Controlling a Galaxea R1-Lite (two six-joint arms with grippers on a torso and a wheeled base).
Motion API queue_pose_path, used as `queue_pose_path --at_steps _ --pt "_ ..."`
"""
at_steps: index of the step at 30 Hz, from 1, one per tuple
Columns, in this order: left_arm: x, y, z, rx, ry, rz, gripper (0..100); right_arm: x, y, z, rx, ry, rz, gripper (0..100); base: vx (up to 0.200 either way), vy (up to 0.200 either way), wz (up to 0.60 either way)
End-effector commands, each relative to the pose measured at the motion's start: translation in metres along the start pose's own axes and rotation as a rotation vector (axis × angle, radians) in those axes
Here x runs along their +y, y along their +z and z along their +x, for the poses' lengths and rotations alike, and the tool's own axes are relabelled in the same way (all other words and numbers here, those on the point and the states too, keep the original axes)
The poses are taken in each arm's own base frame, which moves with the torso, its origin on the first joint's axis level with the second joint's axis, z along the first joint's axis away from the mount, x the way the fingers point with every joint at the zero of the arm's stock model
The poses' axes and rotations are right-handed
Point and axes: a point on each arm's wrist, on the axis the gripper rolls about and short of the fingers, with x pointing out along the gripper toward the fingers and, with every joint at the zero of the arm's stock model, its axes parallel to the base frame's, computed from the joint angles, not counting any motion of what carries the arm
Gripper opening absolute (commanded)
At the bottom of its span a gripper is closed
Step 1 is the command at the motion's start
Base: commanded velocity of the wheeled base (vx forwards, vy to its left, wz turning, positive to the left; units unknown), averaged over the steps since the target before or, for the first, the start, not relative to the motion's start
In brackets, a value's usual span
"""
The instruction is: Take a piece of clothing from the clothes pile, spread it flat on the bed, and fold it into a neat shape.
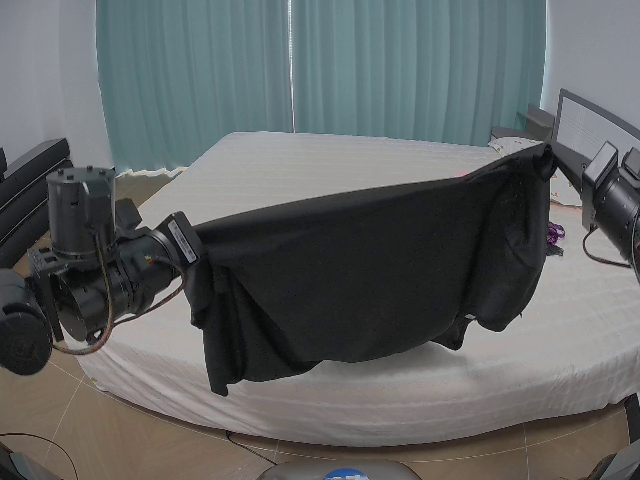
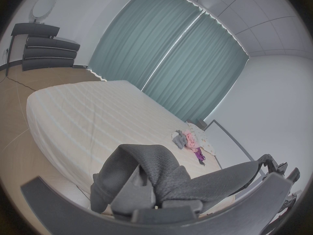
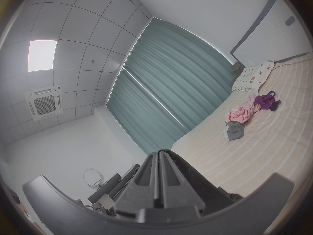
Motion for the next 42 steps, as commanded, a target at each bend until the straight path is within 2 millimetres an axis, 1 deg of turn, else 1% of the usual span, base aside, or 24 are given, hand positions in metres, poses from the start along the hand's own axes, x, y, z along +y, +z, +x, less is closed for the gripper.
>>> queue_pose_path --at_steps 1,4,7,8,9,10,16,18,19,20,21,24,25,27,29,30,31,32,36,42 --pt "-0.014 0.031 0.02 -0.049 0.015 -0.015 0 0.021 0.028 0.023 -0.03 -0.003 0.0 0 0.0 0.0 0.0" --pt "-0.017 0.035 0.05 -0.013 0.068 -0.013 0 0.014 0.022 0.063 -0.013 -0.043 -0.013 0 0.0 0.0 0.0" --pt "-0.015 0.031 0.072 0.01 0.1 -0.008 0 0.001 0.014 0.092 0.001 -0.081 -0.021 0 0.2 0.0 0.0" --pt "-0.015 0.031 0.074 0.012 0.102 -0.007 0 0.0 0.013 0.095 0.005 -0.086 -0.023 0 0.2 0.0 0.0" --pt "-0.015 0.028 0.084 0.02 0.109 -0.005 0 -0.007 0.006 0.108 0.017 -0.102 -0.024 0 0.2 0.0 0.0" --pt "-0.014 0.026 0.09 0.024 0.114 -0.004 0 -0.011 0.001 0.116 0.022 -0.111 -0.026 0 0.2 0.0 0.0" --pt "-0.009 0.021 0.119 0.036 0.14 -0.003 0 -0.033 -0.024 0.149 0.065 -0.157 -0.031 0 0.2 0.0 0.0" --pt "-0.006 0.016 0.127 0.049 0.153 0.0 0 -0.039 -0.03 0.156 0.074 -0.167 -0.03 0 0.2 0.0 0.0" --pt "-0.006 0.015 0.128 0.051 0.155 0.001 0 -0.04 -0.03 0.157 0.075 -0.168 -0.03 0 0.2 0.0 0.0" --pt "-0.002 0.01 0.136 0.062 0.168 0.004 0 -0.045 -0.036 0.162 0.087 -0.18 -0.032 0 0.2 0.0 0.0" --pt "-0.001 0.01 0.137 0.062 0.171 0.004 0 -0.047 -0.039 0.164 0.091 -0.184 -0.032 0 0.2 0.0 0.0" --pt "0.006 0.005 0.152 0.072 0.19 0.002 0 -0.054 -0.046 0.17 0.105 -0.198 -0.035 0 0.2 0.0 0.0" --pt "0.007 0.004 0.153 0.075 0.192 0.003 0 -0.054 -0.046 0.17 0.105 -0.198 -0.035 0 0.2 0.0 0.0" --pt "0.015 -0.004 0.163 0.092 0.216 0.006 0 -0.067 -0.054 0.176 0.121 -0.23 -0.037 0 0.0 0.0 0.0" --pt "0.018 -0.009 0.168 0.103 0.224 0.007 0 -0.074 -0.059 0.178 0.134 -0.246 -0.037 0 0.0 0.0 0.0" --pt "0.018 -0.009 0.168 0.103 0.224 0.007 0 -0.074 -0.059 0.178 0.134 -0.246 -0.037 0 0.0 0.0 0.0" --pt "0.021 -0.013 0.174 0.112 0.232 0.008 0 -0.084 -0.065 0.181 0.143 -0.268 -0.038 0 0.0 0.0 0.0" --pt "0.022 -0.015 0.178 0.114 0.234 0.004 0 -0.089 -0.068 0.183 0.144 -0.275 -0.038 0 0.0 0.0 0.0" --pt "0.022 -0.018 0.189 0.103 0.231 -0.039 0 -0.101 -0.081 0.19 0.133 -0.297 -0.047 0 0.0 0.0 0.0" --pt "0.033 -0.035 0.207 0.133 0.26 -0.043 0 -0.118 -0.099 0.2 0.154 -0.329 -0.047 0 0.0 0.0 0.0"
